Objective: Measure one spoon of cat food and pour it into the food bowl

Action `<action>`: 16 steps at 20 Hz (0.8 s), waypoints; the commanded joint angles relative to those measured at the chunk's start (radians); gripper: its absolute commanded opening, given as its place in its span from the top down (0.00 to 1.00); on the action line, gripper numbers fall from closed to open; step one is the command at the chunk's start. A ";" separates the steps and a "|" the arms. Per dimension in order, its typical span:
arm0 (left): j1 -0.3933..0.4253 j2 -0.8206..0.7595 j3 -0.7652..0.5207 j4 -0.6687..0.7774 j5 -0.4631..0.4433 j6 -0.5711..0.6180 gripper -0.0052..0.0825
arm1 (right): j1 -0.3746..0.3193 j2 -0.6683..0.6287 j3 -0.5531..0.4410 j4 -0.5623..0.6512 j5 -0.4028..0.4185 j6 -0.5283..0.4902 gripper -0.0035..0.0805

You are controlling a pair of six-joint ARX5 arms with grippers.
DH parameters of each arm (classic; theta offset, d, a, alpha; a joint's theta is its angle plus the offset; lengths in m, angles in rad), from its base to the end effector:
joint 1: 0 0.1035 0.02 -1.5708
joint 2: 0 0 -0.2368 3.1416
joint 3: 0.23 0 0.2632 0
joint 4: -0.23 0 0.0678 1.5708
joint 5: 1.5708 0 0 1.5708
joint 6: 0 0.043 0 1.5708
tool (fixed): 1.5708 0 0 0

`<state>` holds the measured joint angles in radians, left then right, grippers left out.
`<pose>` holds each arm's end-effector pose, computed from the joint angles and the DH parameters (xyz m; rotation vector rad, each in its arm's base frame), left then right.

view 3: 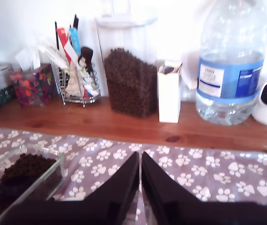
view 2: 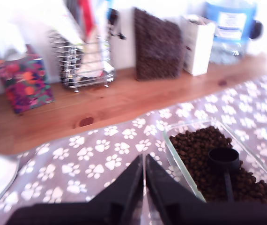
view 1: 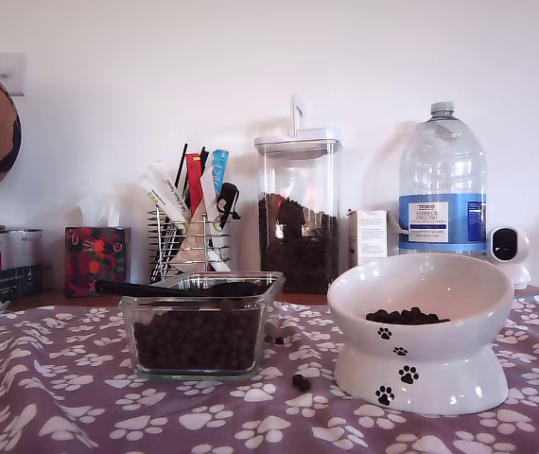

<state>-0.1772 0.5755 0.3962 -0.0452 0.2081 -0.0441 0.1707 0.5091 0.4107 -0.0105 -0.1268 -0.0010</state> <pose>0.1868 -0.0425 0.2213 -0.0469 0.2343 -0.3786 0.1804 0.0366 0.2414 -0.0034 0.1091 0.2973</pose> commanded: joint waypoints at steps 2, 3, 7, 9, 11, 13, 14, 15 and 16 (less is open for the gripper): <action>0.001 -0.171 -0.057 -0.029 -0.009 -0.035 0.97 | 0.008 -0.041 -0.026 -0.027 -0.012 -0.007 0.97; 0.000 -0.218 -0.057 -0.036 -0.014 -0.037 0.97 | 0.014 -0.053 -0.026 -0.046 -0.008 -0.016 0.97; 0.000 -0.356 -0.057 -0.100 -0.019 -0.061 0.97 | 0.020 -0.080 -0.026 -0.101 0.006 0.000 0.97; 0.000 -0.386 -0.057 -0.158 -0.018 -0.061 0.97 | 0.019 -0.080 -0.026 -0.146 0.005 0.001 0.97; 0.000 -0.394 -0.057 -0.212 -0.017 -0.061 0.97 | 0.019 -0.080 -0.026 -0.204 0.005 0.001 0.97; 0.000 -0.393 -0.057 -0.274 -0.018 -0.061 0.97 | 0.019 -0.080 -0.026 -0.267 0.006 0.001 0.97; 0.000 -0.393 -0.057 -0.309 -0.018 -0.061 0.97 | 0.019 -0.080 -0.026 -0.299 0.005 0.001 0.97; 0.000 -0.393 -0.057 -0.343 -0.018 -0.061 0.97 | 0.019 -0.080 -0.026 -0.328 0.005 0.001 0.97; 0.000 -0.393 -0.057 -0.378 -0.018 -0.061 0.97 | 0.019 -0.080 -0.026 -0.356 0.005 0.001 0.97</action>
<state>-0.1761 0.1894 0.3496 -0.4099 0.1894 -0.1020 0.1860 0.4290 0.4095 -0.3561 -0.1219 -0.0013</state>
